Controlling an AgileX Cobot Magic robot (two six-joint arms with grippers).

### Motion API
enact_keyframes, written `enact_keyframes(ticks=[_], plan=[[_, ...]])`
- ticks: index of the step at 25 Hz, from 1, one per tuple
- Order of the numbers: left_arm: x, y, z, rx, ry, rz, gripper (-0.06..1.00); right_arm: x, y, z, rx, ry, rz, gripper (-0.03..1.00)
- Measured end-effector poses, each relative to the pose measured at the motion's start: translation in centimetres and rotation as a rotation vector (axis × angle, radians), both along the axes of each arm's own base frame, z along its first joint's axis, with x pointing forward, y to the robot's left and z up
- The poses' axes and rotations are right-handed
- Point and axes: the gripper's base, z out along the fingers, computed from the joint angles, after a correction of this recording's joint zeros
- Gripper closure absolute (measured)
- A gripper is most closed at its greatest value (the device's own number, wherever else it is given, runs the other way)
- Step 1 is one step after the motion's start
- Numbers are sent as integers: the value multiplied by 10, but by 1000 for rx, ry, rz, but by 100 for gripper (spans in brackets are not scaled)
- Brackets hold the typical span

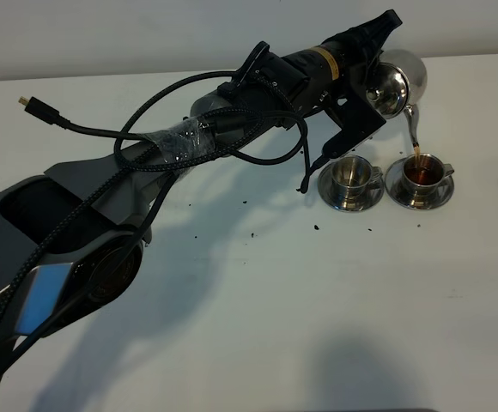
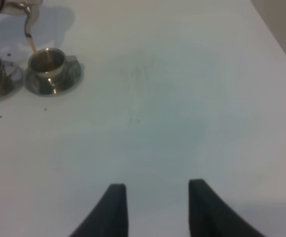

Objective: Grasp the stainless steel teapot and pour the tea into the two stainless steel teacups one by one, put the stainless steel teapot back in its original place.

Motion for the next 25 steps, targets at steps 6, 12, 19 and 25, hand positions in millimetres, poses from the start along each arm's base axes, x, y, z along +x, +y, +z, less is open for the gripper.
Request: enact_keyframes(ticks=[6,12,19,25], plan=[[0,-1,2,-10,-15,-5,72,0,0,0,0,0,0,67],[1,-1,3,-22,-29,-8,72,0,0,0,0,0,0,67],[1,-1,3,-24,-28,-7,72,0,0,0,0,0,0,67],[0,-1,1,-33,3,8,72,0,0,0,0,0,0,67]])
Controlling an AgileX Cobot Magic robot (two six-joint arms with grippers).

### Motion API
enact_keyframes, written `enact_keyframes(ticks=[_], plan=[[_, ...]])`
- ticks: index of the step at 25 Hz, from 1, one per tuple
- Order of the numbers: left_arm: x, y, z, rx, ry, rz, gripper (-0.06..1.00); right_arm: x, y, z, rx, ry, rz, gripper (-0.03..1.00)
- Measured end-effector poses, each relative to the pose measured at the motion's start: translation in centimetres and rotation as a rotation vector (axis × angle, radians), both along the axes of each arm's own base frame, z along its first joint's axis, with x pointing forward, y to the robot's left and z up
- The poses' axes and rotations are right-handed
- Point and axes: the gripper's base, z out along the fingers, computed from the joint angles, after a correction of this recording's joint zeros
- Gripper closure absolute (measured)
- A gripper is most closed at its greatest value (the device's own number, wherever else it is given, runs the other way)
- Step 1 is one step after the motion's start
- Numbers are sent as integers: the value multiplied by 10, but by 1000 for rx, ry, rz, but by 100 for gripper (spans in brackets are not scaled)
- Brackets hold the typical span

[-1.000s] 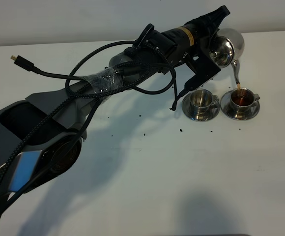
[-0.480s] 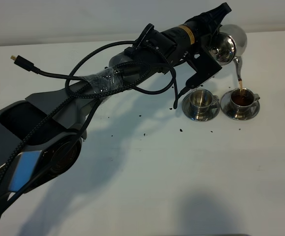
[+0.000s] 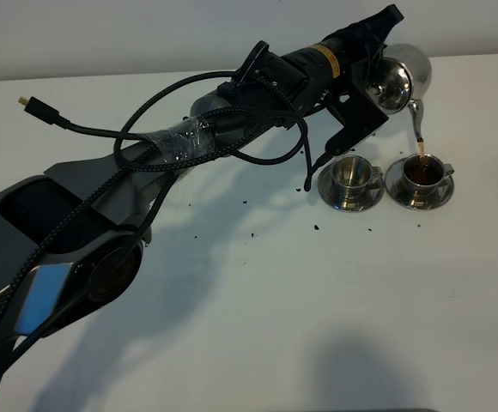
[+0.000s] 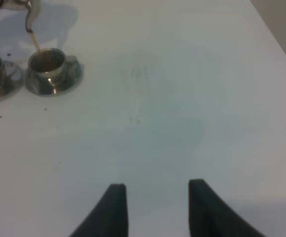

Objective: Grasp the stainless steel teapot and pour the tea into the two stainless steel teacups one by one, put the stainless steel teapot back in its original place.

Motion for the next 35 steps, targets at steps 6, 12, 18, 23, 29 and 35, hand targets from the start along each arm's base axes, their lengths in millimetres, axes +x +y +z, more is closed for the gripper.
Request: enact_keyframes(ticks=[6,12,18,23,29,35], plan=[[-1,2,-4,-36,92,51,72,0,0,0,0,0,0,67],[0,9,-11,-37,189,111,72,0,0,0,0,0,0,67],[2,13,-12,-115,257,176,72,0,0,0,0,0,0,67],[0,14,-4,-227,358,266,72,0,0,0,0,0,0,67],[-26,18,30,-289,589,470,72,0,0,0,0,0,0,67],[-69,16,48,-303,933,719,72,0,0,0,0,0,0,67]])
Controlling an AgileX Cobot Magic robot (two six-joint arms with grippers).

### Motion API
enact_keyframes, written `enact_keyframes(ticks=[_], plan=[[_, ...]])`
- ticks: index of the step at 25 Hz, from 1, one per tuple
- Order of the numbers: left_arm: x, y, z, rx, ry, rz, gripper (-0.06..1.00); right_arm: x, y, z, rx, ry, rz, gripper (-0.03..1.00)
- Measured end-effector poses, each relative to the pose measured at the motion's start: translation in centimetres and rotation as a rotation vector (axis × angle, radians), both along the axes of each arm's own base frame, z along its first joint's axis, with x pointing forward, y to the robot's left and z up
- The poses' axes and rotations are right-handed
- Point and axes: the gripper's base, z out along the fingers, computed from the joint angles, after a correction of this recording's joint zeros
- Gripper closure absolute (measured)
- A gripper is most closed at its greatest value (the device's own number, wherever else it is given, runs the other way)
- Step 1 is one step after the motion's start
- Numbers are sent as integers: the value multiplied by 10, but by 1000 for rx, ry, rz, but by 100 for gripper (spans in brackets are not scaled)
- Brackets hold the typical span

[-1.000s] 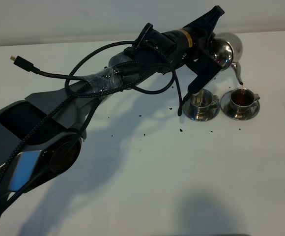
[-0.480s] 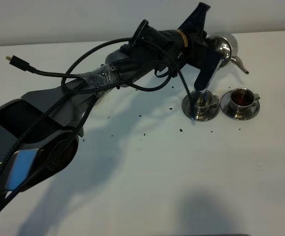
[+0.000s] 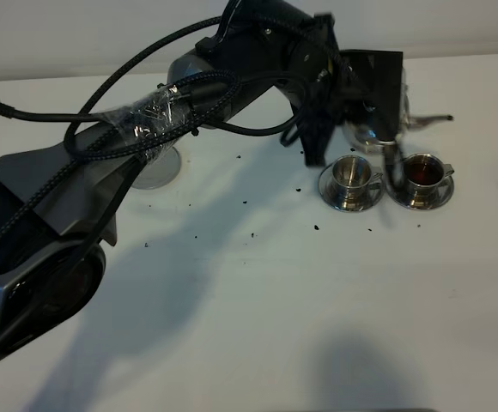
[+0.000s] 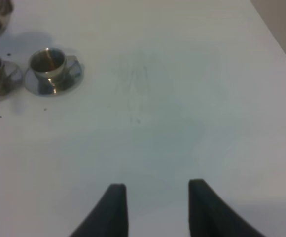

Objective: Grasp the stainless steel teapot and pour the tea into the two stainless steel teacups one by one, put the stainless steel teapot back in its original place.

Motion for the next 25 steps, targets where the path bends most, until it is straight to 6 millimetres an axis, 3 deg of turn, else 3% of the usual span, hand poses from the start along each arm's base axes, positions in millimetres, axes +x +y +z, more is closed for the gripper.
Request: enact_keyframes(ticks=[7,15,18,25], plan=[[-40,-2,-7,25,414,225,72,0,0,0,0,0,0,67],[-38,-3,-31,50,487,352,72,0,0,0,0,0,0,67],[-38,0,-17,44,448,352,72,0,0,0,0,0,0,67],[-34,25,41,48,238,362,72,0,0,0,0,0,0,67]])
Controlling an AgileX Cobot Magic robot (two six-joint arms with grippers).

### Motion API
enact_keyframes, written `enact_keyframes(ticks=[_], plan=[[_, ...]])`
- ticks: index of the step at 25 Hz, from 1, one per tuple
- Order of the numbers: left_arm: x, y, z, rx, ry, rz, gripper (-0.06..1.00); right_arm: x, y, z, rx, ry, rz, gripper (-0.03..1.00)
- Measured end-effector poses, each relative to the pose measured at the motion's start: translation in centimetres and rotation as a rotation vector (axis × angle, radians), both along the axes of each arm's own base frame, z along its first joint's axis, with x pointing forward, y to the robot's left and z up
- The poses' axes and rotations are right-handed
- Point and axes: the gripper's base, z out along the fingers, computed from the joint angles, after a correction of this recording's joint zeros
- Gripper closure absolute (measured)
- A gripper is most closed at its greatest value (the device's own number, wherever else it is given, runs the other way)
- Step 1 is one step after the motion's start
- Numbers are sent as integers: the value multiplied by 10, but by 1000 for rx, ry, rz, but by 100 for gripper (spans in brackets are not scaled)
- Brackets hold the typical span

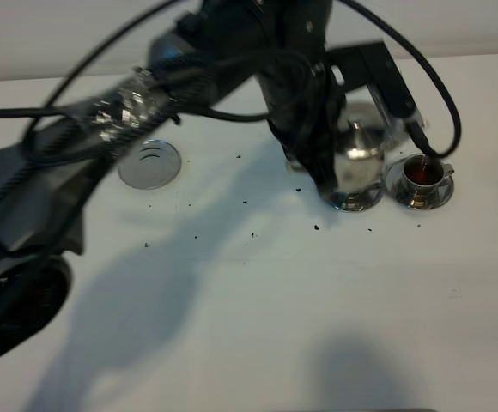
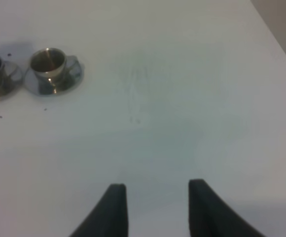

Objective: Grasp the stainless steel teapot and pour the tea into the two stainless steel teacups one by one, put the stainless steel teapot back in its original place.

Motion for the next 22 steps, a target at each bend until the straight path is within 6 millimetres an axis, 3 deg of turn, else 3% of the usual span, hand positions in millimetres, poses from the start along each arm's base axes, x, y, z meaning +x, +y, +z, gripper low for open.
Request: enact_keyframes(ticks=[4,9,16,22], plan=[[19,25,6,59,-63,1,72,0,0,0,0,0,0,67],[52,49,-13,121,-112,-52,72,0,0,0,0,0,0,67],[75,42,-54,198,-191,-224,72,0,0,0,0,0,0,67],[82,38,-71,233,-222,-334,72,0,0,0,0,0,0,67]])
